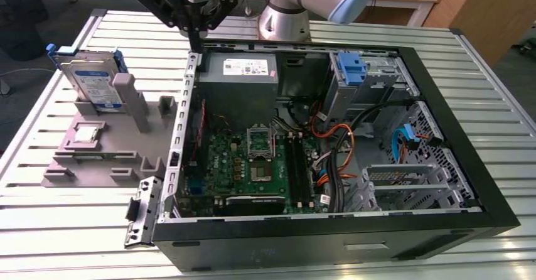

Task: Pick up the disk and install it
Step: 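Reach for the disk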

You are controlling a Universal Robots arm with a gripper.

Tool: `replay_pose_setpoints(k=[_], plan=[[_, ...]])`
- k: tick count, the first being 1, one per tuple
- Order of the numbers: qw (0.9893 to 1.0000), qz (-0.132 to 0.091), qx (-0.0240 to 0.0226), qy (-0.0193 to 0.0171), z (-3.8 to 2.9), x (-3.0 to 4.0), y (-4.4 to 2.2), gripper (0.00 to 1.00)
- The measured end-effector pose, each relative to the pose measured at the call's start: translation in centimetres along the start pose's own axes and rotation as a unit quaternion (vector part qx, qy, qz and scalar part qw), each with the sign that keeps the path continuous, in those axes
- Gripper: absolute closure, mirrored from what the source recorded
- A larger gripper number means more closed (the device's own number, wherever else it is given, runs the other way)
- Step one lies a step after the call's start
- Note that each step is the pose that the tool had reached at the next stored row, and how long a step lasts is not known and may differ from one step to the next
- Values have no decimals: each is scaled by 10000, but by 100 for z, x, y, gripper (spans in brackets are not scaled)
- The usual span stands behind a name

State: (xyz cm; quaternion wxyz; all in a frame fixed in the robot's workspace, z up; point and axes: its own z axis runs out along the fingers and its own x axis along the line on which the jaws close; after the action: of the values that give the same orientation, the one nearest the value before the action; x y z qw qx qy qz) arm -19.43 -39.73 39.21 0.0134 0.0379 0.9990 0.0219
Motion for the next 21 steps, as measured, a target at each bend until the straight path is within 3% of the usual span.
replay_pose_setpoints(k=[9,21], plan=[[10000,1,0,0,-2,108,-7,89],[10000,0,0,0,-3,150,-10,89]])
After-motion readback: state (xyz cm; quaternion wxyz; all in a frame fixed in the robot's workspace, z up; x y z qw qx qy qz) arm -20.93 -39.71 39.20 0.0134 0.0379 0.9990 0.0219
